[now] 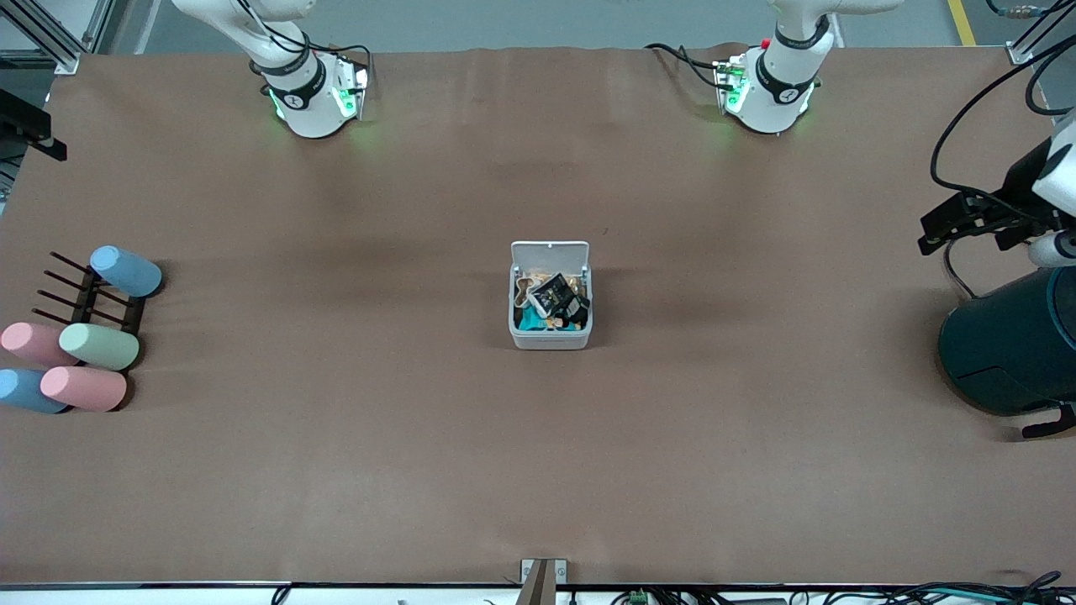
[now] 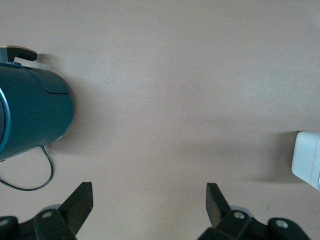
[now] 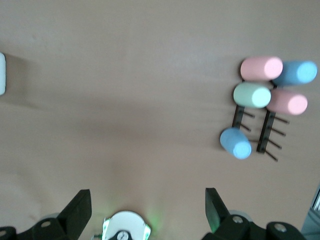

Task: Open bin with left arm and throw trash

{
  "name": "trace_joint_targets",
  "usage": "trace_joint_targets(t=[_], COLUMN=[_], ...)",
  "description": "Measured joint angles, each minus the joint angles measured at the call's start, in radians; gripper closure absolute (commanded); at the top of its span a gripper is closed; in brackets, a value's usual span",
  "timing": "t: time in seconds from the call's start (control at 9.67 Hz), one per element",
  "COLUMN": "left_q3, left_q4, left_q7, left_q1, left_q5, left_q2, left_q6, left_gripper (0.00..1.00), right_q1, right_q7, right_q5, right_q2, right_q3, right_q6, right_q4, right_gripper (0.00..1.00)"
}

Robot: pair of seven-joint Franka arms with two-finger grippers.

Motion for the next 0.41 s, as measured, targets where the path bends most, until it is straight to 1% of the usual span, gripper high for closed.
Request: trace_joint_targets(t=[0.1,0.41], left_q3=[0.000,0.000], left_q4=[0.001,0.001], left_q7=[0.000,0.000], left_q1=[0.001,0.001], left_q5=[0.000,0.000], left_q2=[0.000,0.000], left_q6=[0.000,0.000], left_gripper=[0.00,0.00], right_q1=[0.006,0.007], right_q7=[0.005,0.080], right_q5=[0.000,0.000], right_q2=[0.001,0.004], right_q3=[0.002,0.001], right_q6=[0.029,0.036], right_q4=[0.000,0.000], right_gripper=[0.00,0.00])
